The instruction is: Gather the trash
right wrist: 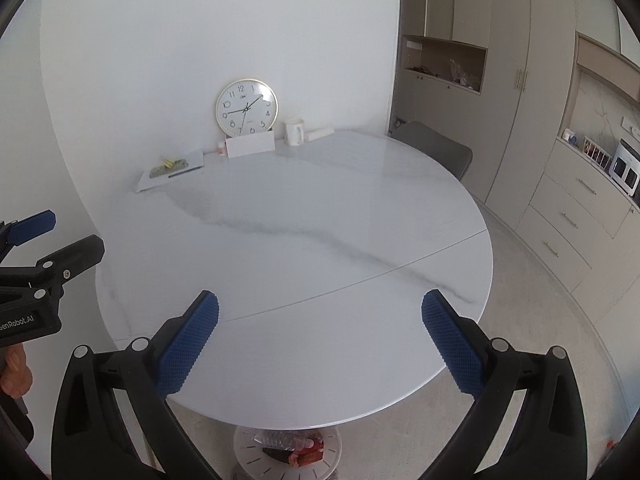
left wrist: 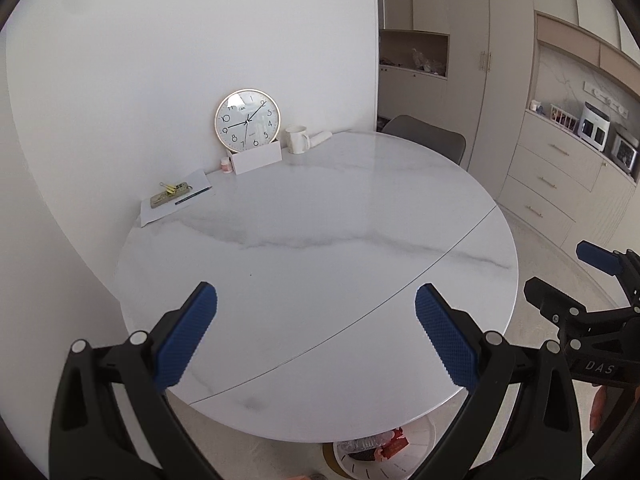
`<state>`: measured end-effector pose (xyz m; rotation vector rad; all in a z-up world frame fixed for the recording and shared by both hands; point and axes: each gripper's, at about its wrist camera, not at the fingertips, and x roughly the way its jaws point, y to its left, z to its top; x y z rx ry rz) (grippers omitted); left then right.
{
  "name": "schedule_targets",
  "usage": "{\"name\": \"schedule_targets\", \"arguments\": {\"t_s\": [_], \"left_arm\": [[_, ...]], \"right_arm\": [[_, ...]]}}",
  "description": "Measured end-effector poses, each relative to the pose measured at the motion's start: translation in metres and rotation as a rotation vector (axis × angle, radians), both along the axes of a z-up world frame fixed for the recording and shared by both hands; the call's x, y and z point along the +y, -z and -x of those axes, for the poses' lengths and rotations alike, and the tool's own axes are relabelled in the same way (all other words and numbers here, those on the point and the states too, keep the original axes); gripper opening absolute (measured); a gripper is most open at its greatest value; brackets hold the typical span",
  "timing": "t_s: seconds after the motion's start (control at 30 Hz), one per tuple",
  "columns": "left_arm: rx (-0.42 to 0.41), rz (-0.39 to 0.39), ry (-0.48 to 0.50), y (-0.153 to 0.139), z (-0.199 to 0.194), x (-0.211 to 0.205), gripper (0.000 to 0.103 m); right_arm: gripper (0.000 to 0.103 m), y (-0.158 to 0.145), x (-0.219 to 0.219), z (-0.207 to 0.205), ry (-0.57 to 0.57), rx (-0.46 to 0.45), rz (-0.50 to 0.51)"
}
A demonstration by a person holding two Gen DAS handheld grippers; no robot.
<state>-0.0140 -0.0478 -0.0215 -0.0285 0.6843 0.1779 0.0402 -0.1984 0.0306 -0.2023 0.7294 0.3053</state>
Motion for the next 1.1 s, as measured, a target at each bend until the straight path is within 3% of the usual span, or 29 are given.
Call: {"name": "schedule_targets", "arguments": {"t_s": [0.53,1.1], "left_arm": [[0.021,0.015,-0.012,0.001,-0.017,-0.027,0.095],[0.028,0.021,0.006,0.005,-0.018,-0.028,0.095]], "right_arm": [[0.101,0.006,-0.028,-0.024,-0.03,0.033,-0.023],[0.101,0.009,-0.033,-0.02,-0.011,0.041,-0.02]]}}
